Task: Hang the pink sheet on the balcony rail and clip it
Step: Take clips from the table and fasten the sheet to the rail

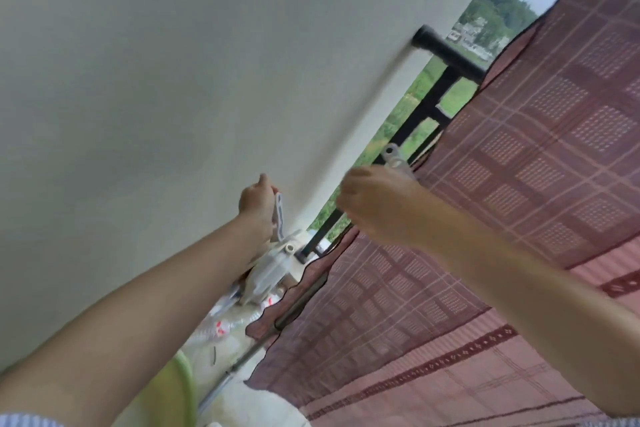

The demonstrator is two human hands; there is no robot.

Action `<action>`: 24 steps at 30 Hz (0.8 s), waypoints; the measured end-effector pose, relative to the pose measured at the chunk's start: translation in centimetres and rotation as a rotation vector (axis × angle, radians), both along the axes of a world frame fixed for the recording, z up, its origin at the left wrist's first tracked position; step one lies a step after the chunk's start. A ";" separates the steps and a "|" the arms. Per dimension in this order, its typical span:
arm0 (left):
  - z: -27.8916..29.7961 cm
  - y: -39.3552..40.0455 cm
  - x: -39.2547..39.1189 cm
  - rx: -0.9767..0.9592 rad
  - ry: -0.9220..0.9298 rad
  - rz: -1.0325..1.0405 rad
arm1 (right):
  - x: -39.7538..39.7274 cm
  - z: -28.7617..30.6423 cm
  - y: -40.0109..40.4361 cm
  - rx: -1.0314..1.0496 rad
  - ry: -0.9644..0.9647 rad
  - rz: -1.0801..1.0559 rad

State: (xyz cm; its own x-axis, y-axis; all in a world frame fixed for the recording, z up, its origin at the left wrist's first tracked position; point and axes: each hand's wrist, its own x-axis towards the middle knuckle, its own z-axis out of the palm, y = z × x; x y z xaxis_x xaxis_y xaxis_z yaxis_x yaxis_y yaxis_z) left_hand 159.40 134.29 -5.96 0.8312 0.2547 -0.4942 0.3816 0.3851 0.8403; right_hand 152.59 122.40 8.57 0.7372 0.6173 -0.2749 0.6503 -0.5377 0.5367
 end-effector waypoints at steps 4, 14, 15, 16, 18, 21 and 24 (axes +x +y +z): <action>-3.9 2.3 -0.8 -0.379 0.100 -0.070 | 0.8 -7.1 -0.5 -0.207 0.162 -0.038; -5.1 2.4 -3.6 -0.553 0.022 0.022 | 3.6 -12.9 -2.5 -0.357 0.174 -0.050; -5.1 2.2 -3.9 -0.563 0.025 0.037 | 3.6 -12.9 -2.6 -0.358 0.189 -0.042; -5.3 2.0 -4.1 -0.557 0.028 0.052 | 3.8 -13.0 -2.7 -0.361 0.199 -0.024; -5.5 1.4 -4.5 -0.552 0.035 0.064 | 4.1 -13.1 -2.7 -0.373 0.232 0.015; -5.7 0.5 -4.9 -0.649 0.079 0.062 | 4.7 -13.4 -2.7 -0.421 0.274 0.056; -6.1 -0.7 -5.4 -0.731 0.122 0.050 | 5.2 -13.9 -3.0 -0.494 0.284 0.092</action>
